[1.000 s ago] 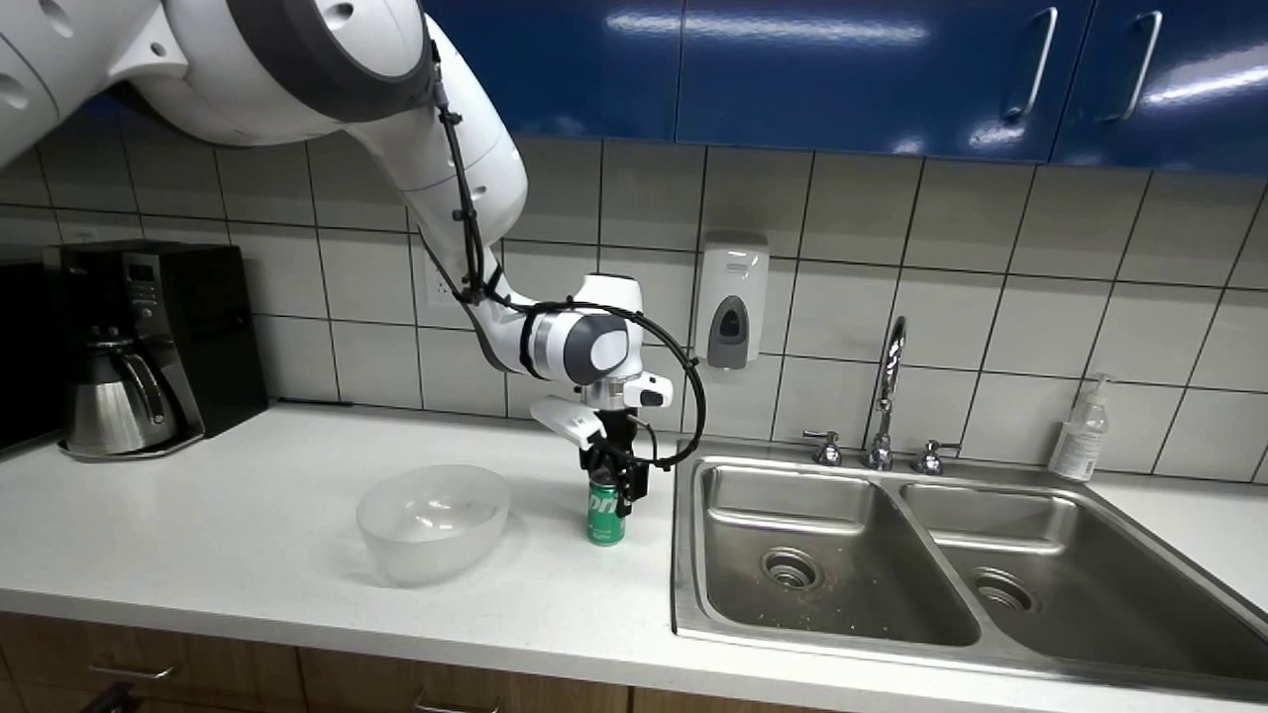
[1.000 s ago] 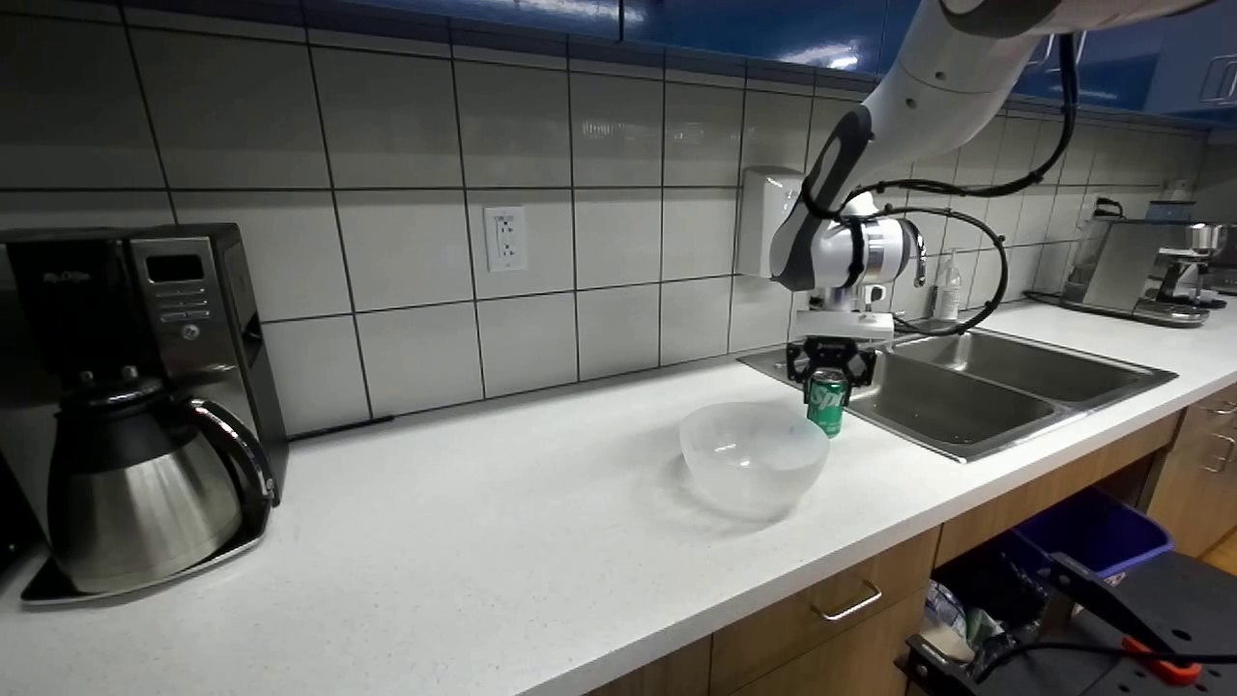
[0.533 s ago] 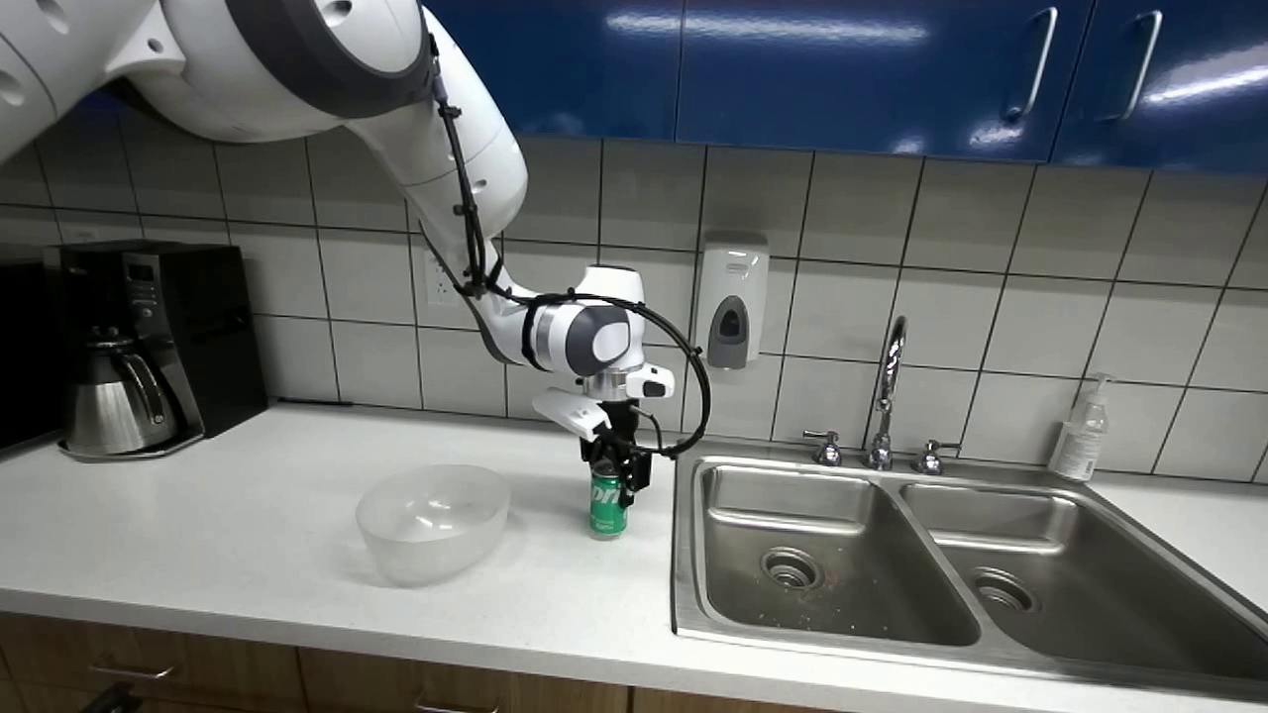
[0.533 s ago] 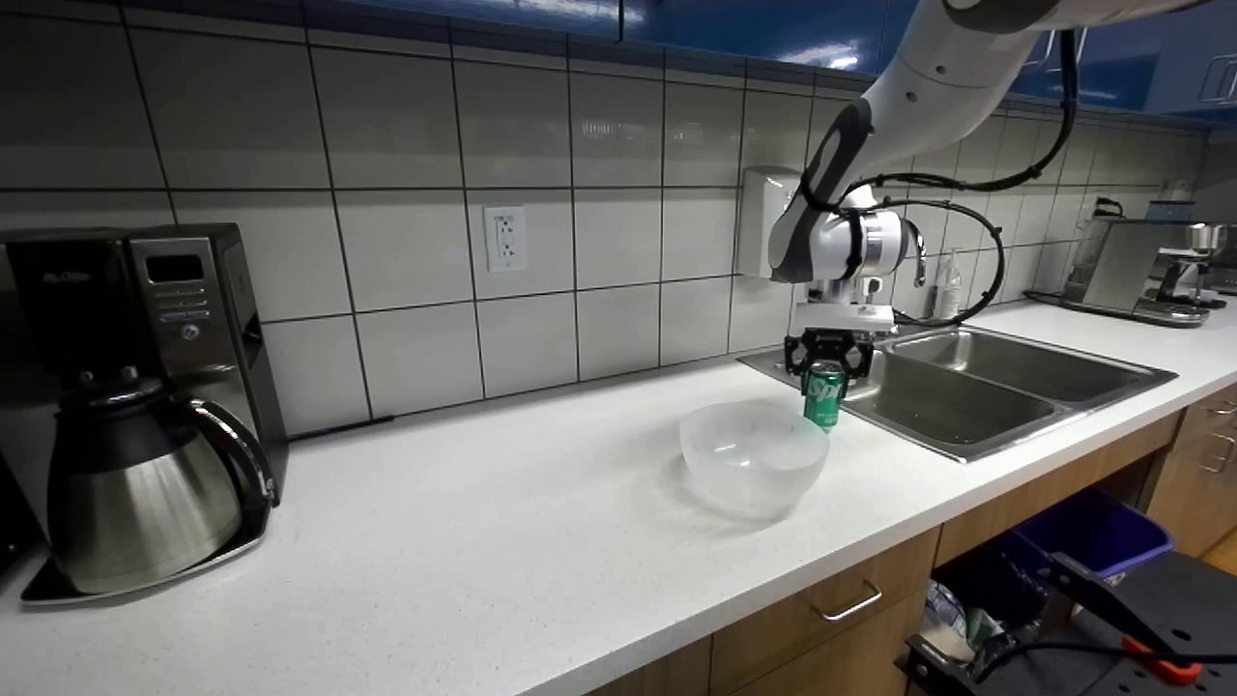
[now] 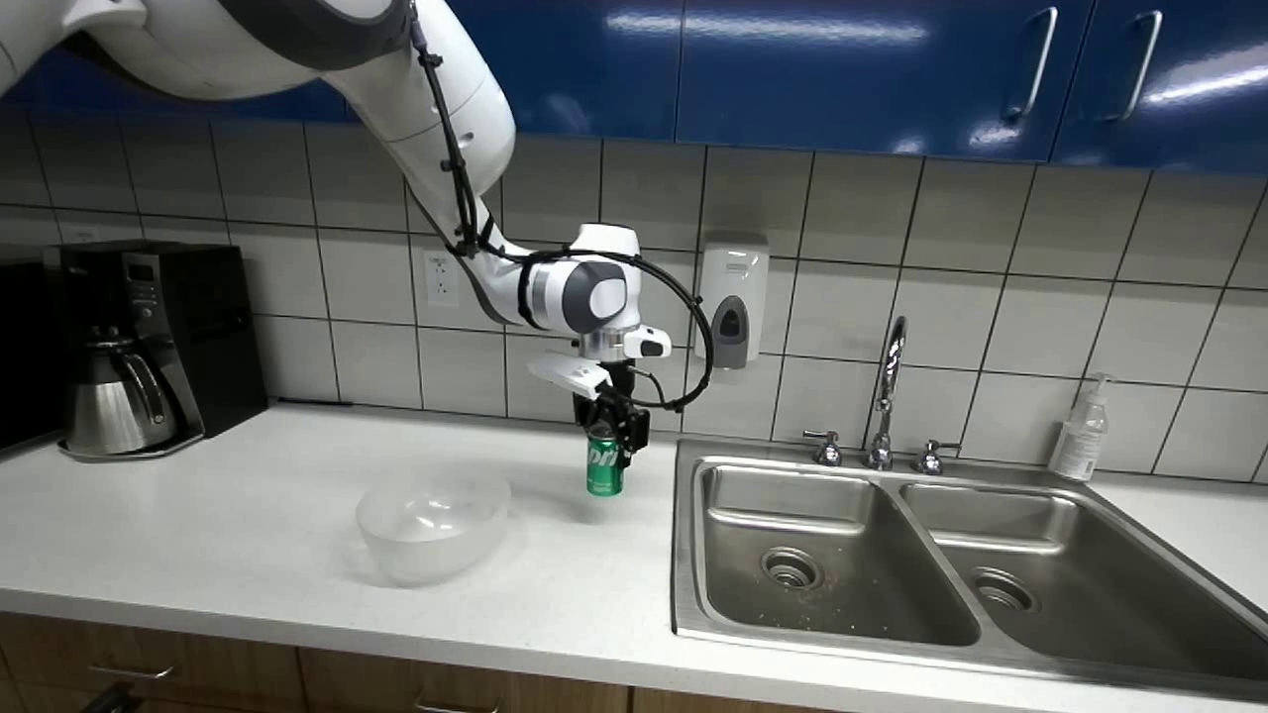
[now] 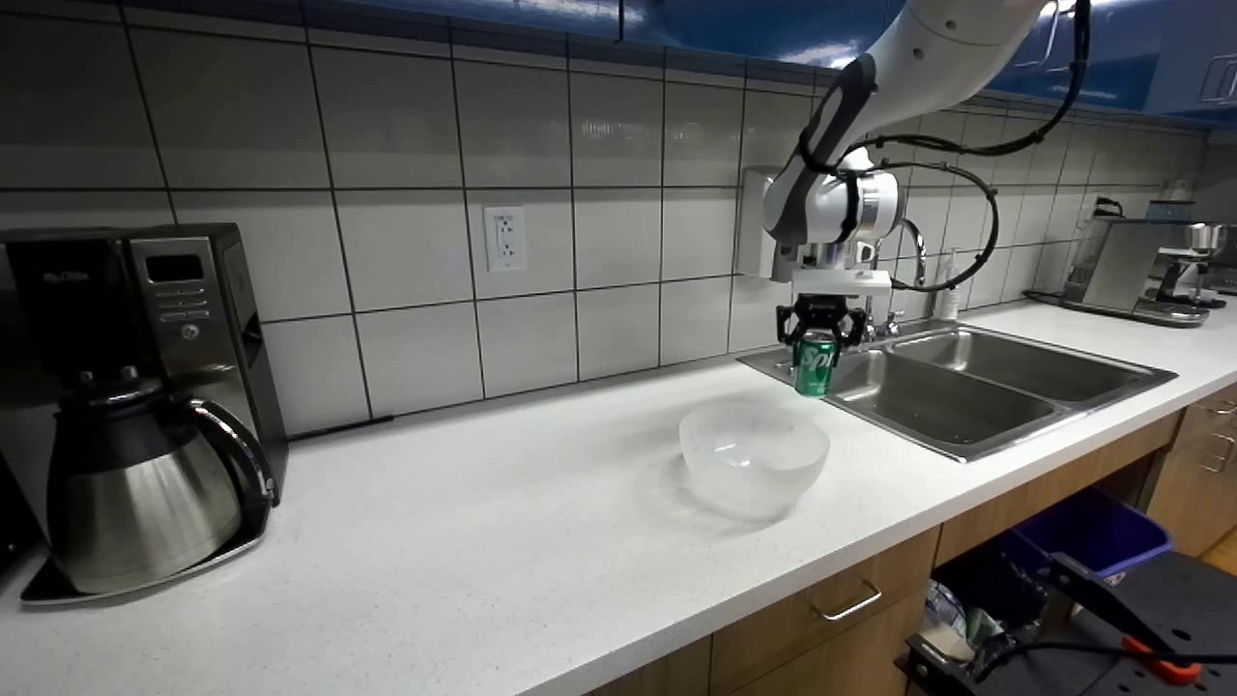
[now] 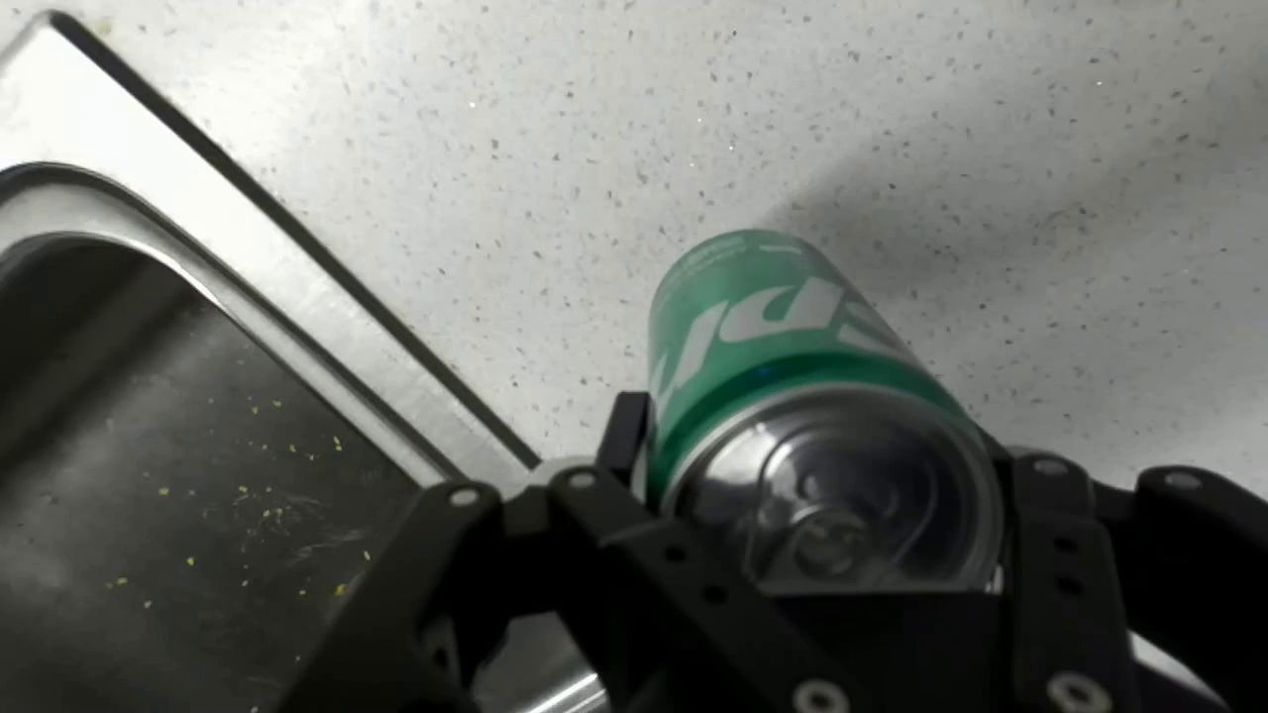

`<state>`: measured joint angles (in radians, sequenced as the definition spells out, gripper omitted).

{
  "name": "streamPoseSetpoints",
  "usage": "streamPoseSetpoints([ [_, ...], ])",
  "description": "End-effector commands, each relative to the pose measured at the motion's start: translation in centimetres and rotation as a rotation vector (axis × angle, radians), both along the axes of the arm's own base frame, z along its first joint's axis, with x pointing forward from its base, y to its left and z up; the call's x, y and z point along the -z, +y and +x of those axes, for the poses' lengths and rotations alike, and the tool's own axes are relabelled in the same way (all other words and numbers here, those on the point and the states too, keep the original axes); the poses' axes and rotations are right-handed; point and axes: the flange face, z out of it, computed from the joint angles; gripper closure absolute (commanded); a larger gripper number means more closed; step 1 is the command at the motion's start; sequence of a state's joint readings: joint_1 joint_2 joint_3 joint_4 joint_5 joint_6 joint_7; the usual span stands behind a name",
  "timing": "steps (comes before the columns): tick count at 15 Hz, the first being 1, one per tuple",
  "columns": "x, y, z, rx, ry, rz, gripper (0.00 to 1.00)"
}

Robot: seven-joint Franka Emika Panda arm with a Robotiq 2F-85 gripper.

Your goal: Put the can in the bowl

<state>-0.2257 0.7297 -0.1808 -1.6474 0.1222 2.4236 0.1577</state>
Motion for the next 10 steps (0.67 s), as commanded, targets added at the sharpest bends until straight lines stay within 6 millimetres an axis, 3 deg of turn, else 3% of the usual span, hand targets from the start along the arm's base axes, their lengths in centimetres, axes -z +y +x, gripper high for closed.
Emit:
streamPoseSetpoints([
  [1, -4.0, 1.5, 0.0, -0.070, -0.003, 0.009, 0.59],
  [5, -5.8, 4.0, 0.7, -0.146, -0.012, 0.031, 0.59],
  [10, -5.8, 6.9, 1.0, -0.241, 0.019, 0.082, 0.59],
])
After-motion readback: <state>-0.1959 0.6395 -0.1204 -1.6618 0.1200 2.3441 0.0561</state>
